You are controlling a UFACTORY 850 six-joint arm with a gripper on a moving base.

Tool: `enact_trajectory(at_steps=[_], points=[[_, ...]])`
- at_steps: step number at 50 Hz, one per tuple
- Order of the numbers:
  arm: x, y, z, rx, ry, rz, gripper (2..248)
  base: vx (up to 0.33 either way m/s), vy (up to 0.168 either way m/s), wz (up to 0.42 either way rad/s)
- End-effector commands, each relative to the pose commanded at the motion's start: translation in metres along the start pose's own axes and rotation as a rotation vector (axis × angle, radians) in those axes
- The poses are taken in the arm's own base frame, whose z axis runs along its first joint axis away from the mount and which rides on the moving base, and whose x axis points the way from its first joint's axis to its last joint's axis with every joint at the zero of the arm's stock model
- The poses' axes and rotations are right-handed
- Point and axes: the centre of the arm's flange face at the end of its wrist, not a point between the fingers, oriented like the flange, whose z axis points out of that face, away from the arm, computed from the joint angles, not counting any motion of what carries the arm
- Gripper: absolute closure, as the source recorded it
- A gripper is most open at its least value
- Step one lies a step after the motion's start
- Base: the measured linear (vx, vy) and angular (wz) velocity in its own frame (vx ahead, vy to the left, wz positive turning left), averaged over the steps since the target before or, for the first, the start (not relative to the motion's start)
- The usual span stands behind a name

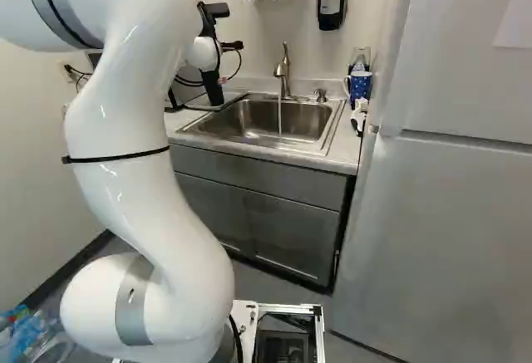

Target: Rinse the cup and place it in the tray

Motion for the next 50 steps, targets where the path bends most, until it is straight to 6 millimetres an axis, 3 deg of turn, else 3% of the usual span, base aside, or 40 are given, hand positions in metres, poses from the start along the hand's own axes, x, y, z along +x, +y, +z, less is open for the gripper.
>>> enact_trajectory(at_steps=[50], points=[[0.046,0.078,0.001,-0.113,0.02,0.001,3,0.0,0.0,0.0]])
